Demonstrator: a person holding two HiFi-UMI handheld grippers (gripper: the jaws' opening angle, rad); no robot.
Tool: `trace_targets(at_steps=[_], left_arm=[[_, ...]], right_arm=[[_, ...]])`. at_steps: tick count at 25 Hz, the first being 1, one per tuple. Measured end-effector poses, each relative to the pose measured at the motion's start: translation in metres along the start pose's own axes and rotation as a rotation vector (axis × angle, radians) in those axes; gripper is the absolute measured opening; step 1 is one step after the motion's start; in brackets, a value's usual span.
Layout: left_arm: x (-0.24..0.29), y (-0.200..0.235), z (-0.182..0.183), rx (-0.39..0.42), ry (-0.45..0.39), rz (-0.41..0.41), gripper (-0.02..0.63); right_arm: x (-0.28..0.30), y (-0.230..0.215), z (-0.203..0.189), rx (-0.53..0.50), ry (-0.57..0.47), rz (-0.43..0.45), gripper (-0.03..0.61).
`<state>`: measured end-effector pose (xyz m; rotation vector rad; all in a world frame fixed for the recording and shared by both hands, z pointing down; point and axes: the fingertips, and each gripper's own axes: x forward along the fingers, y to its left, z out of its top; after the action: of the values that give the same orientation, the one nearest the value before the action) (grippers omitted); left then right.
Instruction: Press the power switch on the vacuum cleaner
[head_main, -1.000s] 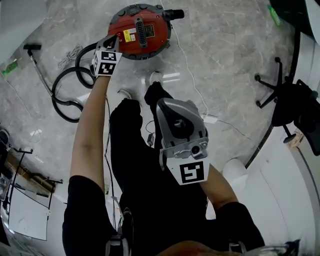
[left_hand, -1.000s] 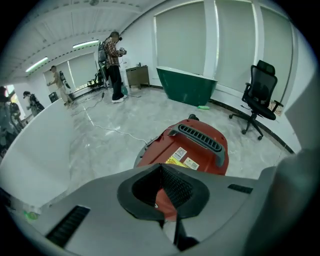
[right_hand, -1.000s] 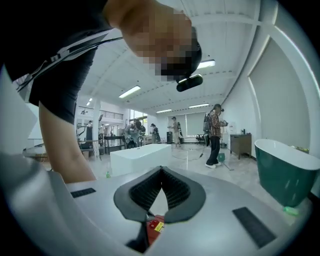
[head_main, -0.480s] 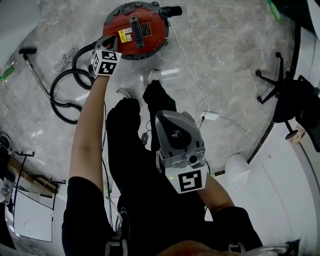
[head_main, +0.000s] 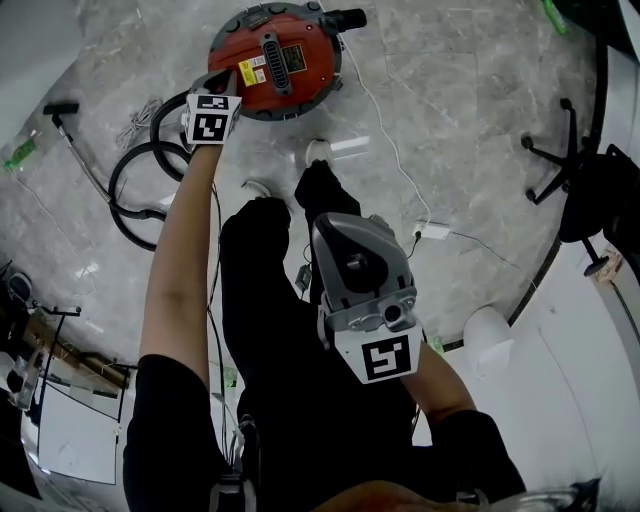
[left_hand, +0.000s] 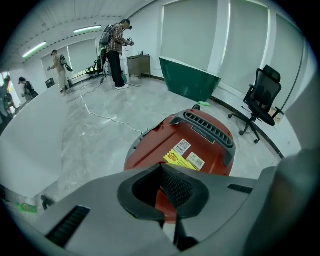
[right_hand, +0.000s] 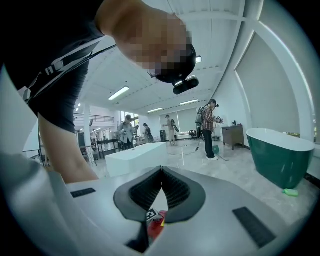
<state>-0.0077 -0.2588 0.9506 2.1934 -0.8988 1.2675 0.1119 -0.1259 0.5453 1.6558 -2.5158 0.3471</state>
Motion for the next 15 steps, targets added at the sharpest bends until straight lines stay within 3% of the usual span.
trace_targets(at_steps=[3,5,10,15], left_arm=[[-0.002,0.0,0.004,-0.055,-0.023,-0.022,0.018],[-0.002,0.0,0.006,-0.051,-0.028,-0.009,0.018],[-0.019,-0.008,0.016,-0.078,-0.112,0.03,0.018],[-0.042,-0.017,0.03,0.001,-0.138,0.033,0.018]], right_arm=[[-0.005,0.016,-0.005,-0.007,0.01,0.041,0.017],[-0.009,0.023,-0.002,-0.003,0.008,0.041,0.017],[-0.006,0.03,0.015,0.11,-0.038,0.022,0.017],[-0.004,0.052,0.034,0.117,-0.058,0.063,0.018]])
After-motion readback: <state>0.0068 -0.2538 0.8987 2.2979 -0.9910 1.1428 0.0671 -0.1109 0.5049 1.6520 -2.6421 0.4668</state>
